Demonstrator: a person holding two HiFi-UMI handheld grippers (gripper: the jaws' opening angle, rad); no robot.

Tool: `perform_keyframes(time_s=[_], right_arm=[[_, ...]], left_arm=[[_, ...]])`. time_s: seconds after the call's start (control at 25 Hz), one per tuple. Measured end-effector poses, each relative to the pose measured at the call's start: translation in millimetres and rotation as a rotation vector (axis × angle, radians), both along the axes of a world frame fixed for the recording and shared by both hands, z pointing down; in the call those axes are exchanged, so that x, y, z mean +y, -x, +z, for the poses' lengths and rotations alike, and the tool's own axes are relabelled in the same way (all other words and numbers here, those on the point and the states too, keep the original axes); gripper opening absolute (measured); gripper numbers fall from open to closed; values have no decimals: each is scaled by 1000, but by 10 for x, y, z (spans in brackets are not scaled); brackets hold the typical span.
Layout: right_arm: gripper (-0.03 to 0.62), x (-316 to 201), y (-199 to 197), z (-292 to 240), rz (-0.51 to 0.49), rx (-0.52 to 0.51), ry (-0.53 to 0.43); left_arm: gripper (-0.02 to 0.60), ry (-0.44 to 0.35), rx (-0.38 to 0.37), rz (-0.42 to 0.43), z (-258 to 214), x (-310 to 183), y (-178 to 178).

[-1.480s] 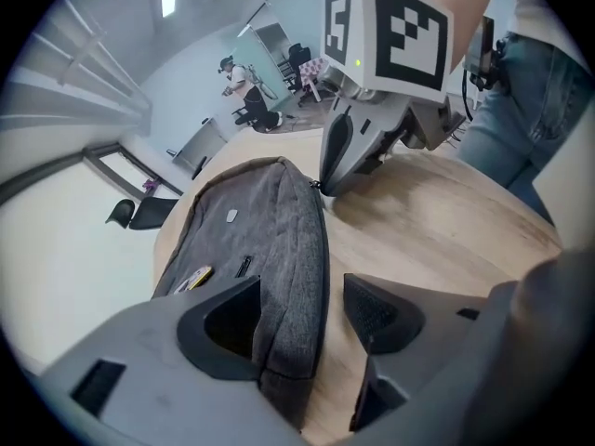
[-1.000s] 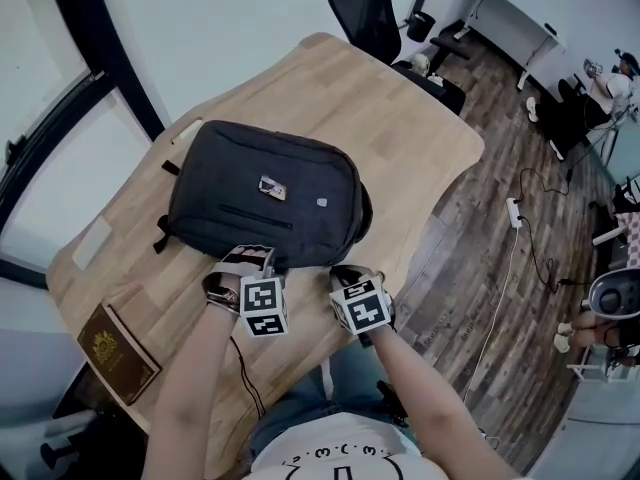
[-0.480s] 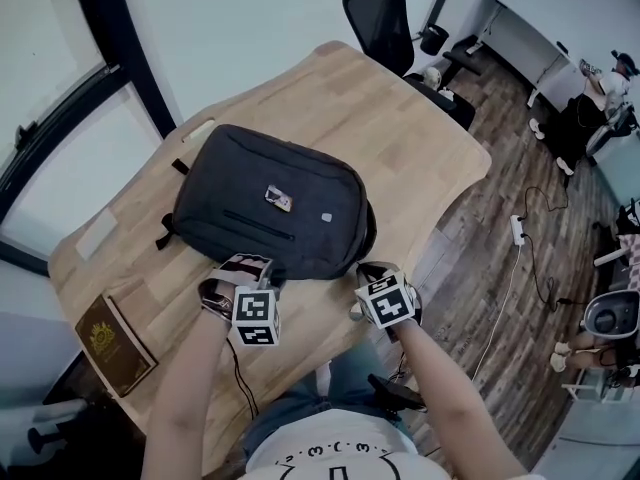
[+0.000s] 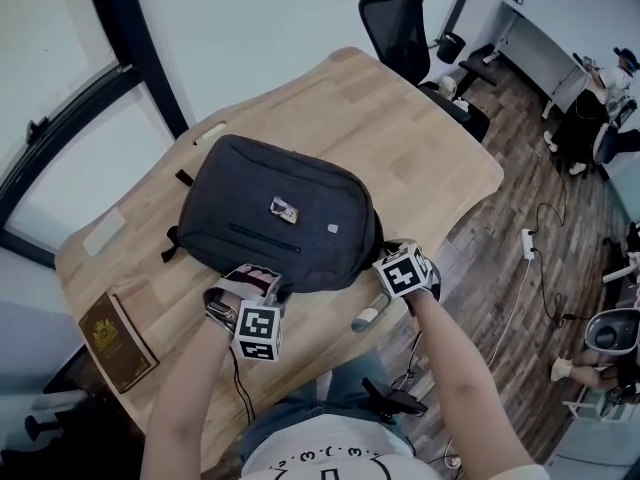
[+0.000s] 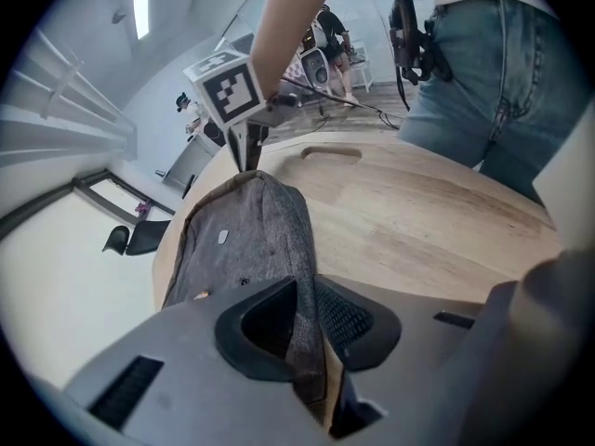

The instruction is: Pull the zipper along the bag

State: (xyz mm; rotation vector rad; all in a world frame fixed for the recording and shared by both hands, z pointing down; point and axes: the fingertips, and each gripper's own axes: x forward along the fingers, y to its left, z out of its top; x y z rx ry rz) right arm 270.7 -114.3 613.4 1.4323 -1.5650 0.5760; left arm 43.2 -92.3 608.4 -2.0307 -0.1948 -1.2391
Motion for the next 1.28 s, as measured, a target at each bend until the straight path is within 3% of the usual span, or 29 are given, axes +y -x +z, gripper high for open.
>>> perform_keyframes(time_s=[0.2,0.4,0.48,0.56,0.64,0.68,0.76,0.96,1.08,1.2,1.24,1.28], right_arm=[[66,-96,4,2,-48,-46,22],[54,145,349,11,-163,-117,35],[52,270,569,-18,-174,-179,43],[52,367,826,-31,-194,-242,51],[52,456,1128,-25,-229,-301,72],[52,499,1292,-18,-246,-333,86],[52,570,1616,-3,-277,-398,111],[54,644,2246,12,-330,-533,159],[54,644,2475,2,-362,-537,173],[54,631,2620,6,-374,-531,175],[54,635,2635,8,-371,-526,174],[54,638,2633,7,-364,-522,171]], left_arm=[[66,65,19,3,11,109,-16],[82,76,38,-87,-4,-20,295],[97,73,42,-198,-2,-194,490],[142,55,42,-371,-13,-455,733],[174,20,21,-528,-37,-687,999],[176,5,-3,-565,-51,-746,1118],[176,30,-48,-561,-94,-710,1265],[190,236,-50,-479,-198,-219,1143],[198,245,-47,-411,-144,15,965],[198,231,-24,-404,-69,82,813],[188,240,-21,-409,-46,99,786],[140,255,-19,-414,-28,115,773]])
